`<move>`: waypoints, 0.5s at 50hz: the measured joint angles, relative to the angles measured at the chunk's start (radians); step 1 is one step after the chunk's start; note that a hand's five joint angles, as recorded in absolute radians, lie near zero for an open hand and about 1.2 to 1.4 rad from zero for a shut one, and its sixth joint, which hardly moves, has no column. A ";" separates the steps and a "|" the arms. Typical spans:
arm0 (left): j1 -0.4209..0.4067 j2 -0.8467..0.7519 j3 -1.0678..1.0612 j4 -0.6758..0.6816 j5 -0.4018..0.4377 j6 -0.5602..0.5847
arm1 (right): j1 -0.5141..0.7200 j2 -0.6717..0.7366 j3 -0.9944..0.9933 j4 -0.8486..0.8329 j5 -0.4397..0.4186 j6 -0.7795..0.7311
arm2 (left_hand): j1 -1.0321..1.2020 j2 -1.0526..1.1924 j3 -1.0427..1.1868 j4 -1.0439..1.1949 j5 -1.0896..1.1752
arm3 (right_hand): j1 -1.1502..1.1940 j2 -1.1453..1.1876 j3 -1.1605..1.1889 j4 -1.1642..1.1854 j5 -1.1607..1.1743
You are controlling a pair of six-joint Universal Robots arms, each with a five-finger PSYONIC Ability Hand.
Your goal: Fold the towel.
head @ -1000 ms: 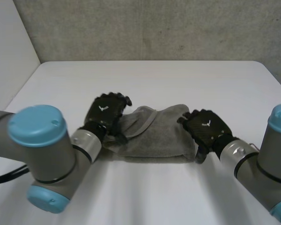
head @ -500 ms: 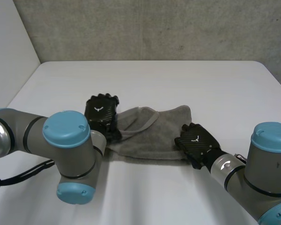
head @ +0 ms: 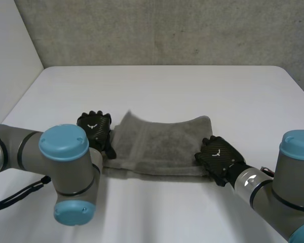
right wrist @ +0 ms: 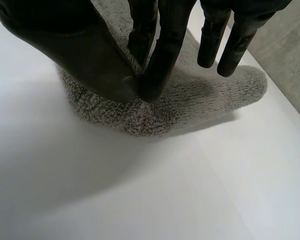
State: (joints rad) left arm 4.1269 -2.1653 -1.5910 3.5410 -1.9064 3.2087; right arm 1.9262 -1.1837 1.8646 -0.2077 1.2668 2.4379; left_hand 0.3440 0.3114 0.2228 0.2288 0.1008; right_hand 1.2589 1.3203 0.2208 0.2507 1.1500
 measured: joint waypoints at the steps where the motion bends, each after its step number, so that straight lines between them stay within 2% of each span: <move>1: -0.003 0.011 -0.011 0.000 0.000 0.000 | -0.008 -0.004 0.001 0.005 -0.001 -0.005 | 0.000 0.000 0.000 0.000 0.000 | 0.000 0.000 0.000 0.000 0.000; 9: -0.011 0.080 -0.085 -0.010 0.005 0.000 | -0.061 -0.025 0.005 0.032 -0.028 -0.016 | 0.000 0.000 0.000 0.000 0.000 | 0.006 0.000 0.000 0.000 0.000; 17: -0.001 0.214 -0.168 -0.022 0.012 -0.004 | -0.107 -0.075 -0.006 0.058 -0.069 -0.064 | 0.000 0.000 0.000 0.000 -0.002 | 0.015 0.000 0.000 0.000 0.002; 21: 0.018 0.276 -0.194 -0.023 0.013 -0.005 | -0.095 -0.117 -0.027 0.066 -0.074 -0.122 | 0.000 0.000 0.000 0.000 -0.002 | 0.015 0.000 0.000 0.000 0.002; 25: 0.056 0.338 -0.208 -0.022 0.014 -0.008 | -0.022 -0.146 -0.067 0.064 -0.075 -0.183 | 0.000 -0.001 0.000 0.000 -0.003 | 0.024 0.000 0.000 0.000 0.002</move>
State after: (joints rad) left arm 4.1832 -1.8270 -1.7993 3.5188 -1.8922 3.2008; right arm 1.9038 -1.3296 1.7977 -0.1436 1.1922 2.2549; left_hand 0.3440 0.3101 0.2228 0.2288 0.0980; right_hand 1.2828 1.3204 0.2208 0.2507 1.1516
